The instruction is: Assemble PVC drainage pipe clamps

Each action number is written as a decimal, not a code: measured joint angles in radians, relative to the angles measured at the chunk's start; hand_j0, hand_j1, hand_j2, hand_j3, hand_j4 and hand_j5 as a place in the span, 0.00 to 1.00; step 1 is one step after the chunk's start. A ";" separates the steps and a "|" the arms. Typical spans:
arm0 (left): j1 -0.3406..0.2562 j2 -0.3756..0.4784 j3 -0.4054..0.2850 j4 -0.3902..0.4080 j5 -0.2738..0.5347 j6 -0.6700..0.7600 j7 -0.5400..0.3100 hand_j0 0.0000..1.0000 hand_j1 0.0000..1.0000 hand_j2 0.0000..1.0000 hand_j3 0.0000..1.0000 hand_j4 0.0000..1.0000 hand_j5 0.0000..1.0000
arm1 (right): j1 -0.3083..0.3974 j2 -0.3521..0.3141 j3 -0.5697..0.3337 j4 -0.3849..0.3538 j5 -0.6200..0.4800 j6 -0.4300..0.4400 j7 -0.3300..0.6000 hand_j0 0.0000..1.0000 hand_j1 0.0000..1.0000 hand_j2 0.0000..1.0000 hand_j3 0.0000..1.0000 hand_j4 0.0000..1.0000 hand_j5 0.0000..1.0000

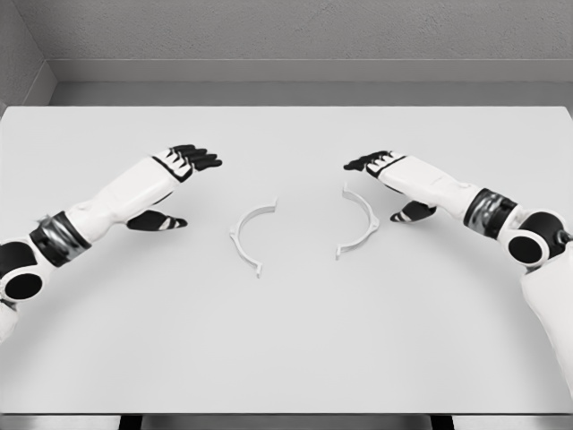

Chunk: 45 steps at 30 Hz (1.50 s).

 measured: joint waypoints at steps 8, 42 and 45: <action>-0.005 -0.027 -0.007 0.005 -0.006 0.000 0.000 1.00 1.00 1.00 1.00 1.00 1.00 | -0.006 0.019 0.005 0.014 0.000 0.000 0.001 1.00 1.00 1.00 1.00 1.00 1.00; -0.071 -0.069 -0.041 0.077 -0.005 0.000 0.002 1.00 1.00 1.00 1.00 1.00 1.00 | -0.078 0.065 0.045 0.043 0.003 0.000 0.004 1.00 1.00 1.00 1.00 1.00 1.00; -0.071 -0.072 -0.045 0.084 -0.005 0.000 0.002 1.00 1.00 1.00 1.00 1.00 1.00 | -0.090 0.066 0.050 0.046 0.002 0.000 0.004 1.00 1.00 1.00 1.00 1.00 1.00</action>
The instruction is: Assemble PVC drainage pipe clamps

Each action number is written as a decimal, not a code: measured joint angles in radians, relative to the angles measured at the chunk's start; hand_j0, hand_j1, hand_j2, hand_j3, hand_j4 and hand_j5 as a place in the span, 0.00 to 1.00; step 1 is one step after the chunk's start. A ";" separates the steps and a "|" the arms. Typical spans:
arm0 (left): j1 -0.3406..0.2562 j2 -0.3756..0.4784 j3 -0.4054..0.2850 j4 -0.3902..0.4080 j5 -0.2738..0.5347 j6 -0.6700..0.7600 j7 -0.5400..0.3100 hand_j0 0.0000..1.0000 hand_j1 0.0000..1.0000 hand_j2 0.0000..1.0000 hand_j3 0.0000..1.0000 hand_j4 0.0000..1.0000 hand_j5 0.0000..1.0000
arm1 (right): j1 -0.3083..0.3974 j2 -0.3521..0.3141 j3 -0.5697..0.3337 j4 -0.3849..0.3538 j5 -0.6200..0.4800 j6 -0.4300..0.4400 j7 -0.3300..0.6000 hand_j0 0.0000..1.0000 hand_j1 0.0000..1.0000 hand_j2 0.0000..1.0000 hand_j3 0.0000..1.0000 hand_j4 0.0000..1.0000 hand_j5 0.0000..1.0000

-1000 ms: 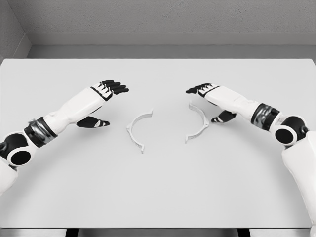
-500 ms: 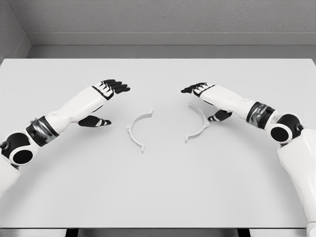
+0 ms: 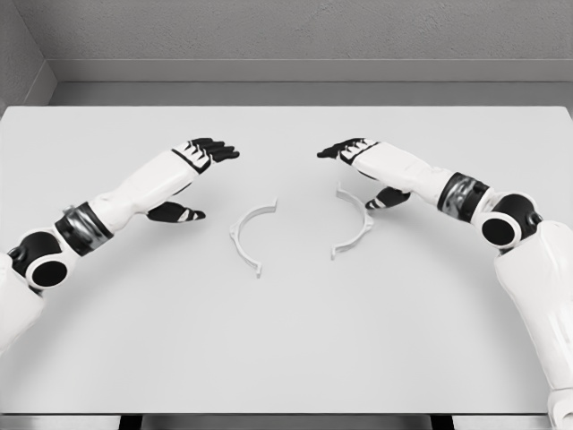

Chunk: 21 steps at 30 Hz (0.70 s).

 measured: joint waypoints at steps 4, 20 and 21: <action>0.000 -0.006 -0.011 0.006 0.000 0.000 0.000 1.00 1.00 1.00 1.00 1.00 1.00 | -0.031 0.001 -0.001 0.018 0.000 0.000 0.000 1.00 1.00 1.00 1.00 1.00 1.00; 0.002 -0.034 -0.054 0.049 -0.001 0.000 0.000 1.00 1.00 1.00 1.00 1.00 1.00 | -0.066 0.033 0.022 0.120 0.014 0.000 -0.001 1.00 1.00 1.00 1.00 1.00 1.00; 0.002 -0.035 -0.056 0.053 -0.001 0.000 0.000 1.00 1.00 1.00 1.00 1.00 1.00 | -0.066 0.033 0.022 0.121 0.015 0.000 -0.001 1.00 1.00 1.00 1.00 1.00 1.00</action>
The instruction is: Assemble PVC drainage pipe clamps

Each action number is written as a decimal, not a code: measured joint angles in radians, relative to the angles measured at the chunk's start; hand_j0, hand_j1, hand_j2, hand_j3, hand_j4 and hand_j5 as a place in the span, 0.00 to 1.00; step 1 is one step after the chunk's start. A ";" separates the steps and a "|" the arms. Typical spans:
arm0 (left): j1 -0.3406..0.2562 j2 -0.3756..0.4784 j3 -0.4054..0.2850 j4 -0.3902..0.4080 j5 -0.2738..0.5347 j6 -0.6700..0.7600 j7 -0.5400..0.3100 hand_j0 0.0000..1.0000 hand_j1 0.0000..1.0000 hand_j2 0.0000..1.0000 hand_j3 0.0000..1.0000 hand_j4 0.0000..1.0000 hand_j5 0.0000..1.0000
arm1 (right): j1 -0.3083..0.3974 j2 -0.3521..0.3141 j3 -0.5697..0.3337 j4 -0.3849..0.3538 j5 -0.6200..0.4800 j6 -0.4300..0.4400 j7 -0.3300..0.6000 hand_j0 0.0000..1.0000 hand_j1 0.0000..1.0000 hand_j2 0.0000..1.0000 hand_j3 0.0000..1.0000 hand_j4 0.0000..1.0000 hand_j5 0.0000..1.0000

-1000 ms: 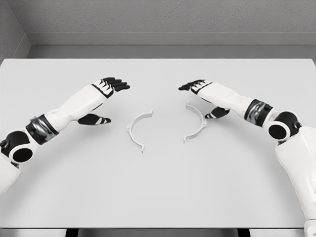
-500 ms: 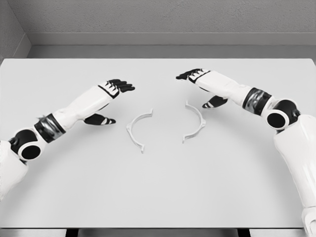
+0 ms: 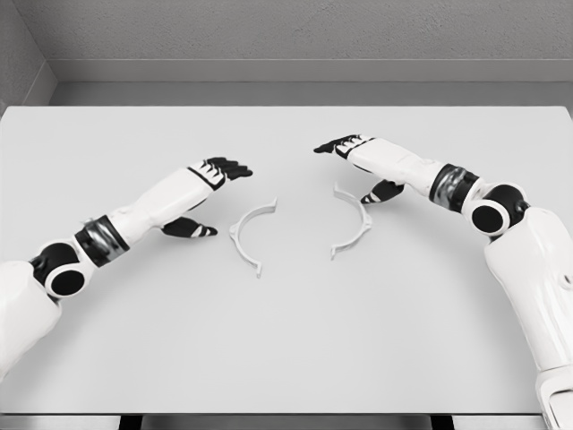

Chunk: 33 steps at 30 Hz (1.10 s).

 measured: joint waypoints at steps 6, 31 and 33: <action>-0.002 -0.001 -0.010 0.011 0.000 0.000 0.000 1.00 1.00 1.00 1.00 1.00 1.00 | -0.002 0.001 0.000 0.001 0.002 0.000 0.000 1.00 1.00 1.00 1.00 1.00 1.00; 0.011 -0.059 -0.030 0.001 -0.003 0.000 0.000 1.00 1.00 1.00 1.00 1.00 1.00 | 0.002 0.029 0.026 -0.047 0.008 0.000 0.003 1.00 1.00 1.00 1.00 1.00 1.00; 0.012 -0.070 -0.036 0.001 -0.005 0.000 0.000 1.00 1.00 1.00 1.00 1.00 1.00 | 0.002 0.029 0.028 -0.054 0.007 0.000 0.003 1.00 1.00 1.00 1.00 1.00 1.00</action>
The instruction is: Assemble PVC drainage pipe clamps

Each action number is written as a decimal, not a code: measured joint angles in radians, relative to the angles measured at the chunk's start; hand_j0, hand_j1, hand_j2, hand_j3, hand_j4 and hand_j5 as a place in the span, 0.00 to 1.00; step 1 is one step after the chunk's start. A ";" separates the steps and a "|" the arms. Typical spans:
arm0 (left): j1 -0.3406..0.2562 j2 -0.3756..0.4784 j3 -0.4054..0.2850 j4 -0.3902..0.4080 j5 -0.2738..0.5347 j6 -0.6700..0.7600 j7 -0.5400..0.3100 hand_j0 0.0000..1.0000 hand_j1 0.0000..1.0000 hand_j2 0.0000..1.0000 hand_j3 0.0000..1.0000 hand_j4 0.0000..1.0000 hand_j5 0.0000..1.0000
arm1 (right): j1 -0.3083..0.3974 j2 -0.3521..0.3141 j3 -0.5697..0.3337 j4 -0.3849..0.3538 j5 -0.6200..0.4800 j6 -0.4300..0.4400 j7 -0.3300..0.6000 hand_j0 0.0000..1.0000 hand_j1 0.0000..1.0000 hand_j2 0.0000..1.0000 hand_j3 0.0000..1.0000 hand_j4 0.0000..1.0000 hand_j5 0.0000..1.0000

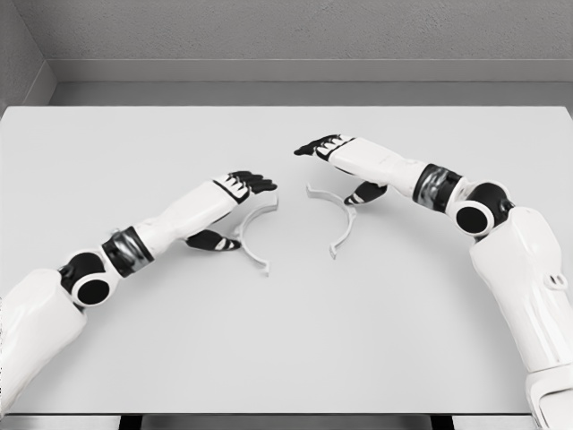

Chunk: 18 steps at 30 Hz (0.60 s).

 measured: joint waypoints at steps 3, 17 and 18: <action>0.002 -0.016 -0.004 -0.001 -0.001 0.000 0.000 1.00 1.00 1.00 1.00 1.00 1.00 | -0.005 -0.002 -0.003 0.002 -0.001 0.000 -0.001 1.00 1.00 1.00 1.00 1.00 1.00; -0.008 0.015 -0.003 -0.010 0.007 0.000 0.000 1.00 1.00 1.00 1.00 1.00 1.00 | 0.023 -0.032 -0.063 0.027 0.001 0.000 -0.004 1.00 1.00 1.00 1.00 1.00 1.00; -0.008 0.020 -0.003 -0.010 0.007 0.000 0.000 1.00 1.00 1.00 1.00 1.00 1.00 | 0.038 -0.036 -0.063 0.014 0.001 -0.001 -0.004 1.00 1.00 1.00 1.00 1.00 1.00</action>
